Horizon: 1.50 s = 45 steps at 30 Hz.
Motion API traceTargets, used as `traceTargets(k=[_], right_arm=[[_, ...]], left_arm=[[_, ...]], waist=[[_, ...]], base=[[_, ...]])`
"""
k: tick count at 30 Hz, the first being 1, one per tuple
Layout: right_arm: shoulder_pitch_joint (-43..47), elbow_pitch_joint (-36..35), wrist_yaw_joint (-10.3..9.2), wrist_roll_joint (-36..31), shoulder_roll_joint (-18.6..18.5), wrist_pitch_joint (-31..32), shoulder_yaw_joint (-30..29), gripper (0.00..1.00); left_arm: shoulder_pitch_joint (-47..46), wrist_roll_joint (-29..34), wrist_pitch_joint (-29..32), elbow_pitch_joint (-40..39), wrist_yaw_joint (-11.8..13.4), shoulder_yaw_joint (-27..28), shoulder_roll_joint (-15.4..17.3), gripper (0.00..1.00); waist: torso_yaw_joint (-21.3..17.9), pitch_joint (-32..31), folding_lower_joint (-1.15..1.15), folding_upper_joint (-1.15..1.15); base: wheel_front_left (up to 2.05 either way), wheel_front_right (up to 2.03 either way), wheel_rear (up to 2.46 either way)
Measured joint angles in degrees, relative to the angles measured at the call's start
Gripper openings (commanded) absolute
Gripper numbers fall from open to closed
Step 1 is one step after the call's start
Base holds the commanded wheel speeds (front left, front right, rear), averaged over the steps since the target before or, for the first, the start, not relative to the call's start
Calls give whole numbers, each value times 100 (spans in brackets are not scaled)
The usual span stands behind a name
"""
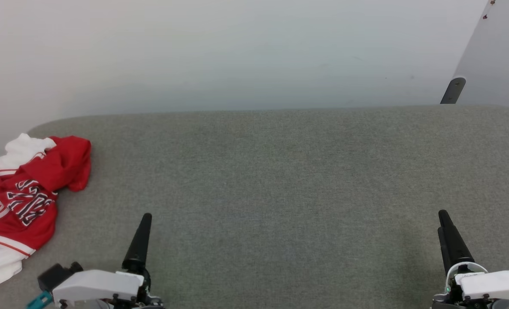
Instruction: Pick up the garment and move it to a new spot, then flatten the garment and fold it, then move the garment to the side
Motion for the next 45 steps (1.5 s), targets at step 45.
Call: traceTargets(k=[45], right_arm=[[215, -857, 1, -4130, 25, -290, 58, 100]], left_arm=[[-18, 3730, -843, -375, 638, -881, 846, 100]], waist=[[-2, -110, 0, 0]], base=[[0, 0, 0]])
